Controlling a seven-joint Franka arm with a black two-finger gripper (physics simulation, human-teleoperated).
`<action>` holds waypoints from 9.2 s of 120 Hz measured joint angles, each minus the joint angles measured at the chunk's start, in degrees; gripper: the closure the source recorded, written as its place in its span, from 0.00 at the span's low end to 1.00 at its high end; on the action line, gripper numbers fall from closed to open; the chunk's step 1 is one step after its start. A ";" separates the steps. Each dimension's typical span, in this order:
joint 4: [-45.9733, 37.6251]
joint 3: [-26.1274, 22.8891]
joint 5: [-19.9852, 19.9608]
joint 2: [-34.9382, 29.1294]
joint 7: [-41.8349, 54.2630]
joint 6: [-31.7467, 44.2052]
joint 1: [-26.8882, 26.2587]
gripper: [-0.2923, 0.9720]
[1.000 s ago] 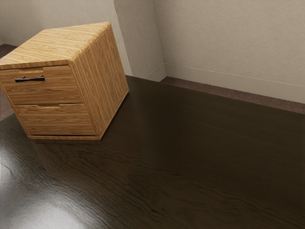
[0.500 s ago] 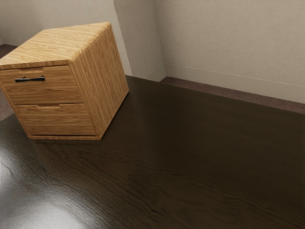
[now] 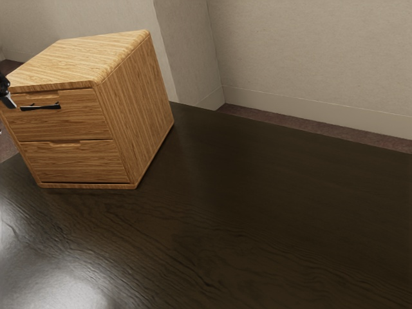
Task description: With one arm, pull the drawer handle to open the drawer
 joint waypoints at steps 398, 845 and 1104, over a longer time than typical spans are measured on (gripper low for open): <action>-4.41 1.33 -12.81 4.44 16.89 17.46 1.19 0.71; -22.40 2.63 -12.71 -14.43 20.40 13.07 1.29 0.71; -29.96 2.98 -9.72 -23.41 20.41 12.03 1.97 0.71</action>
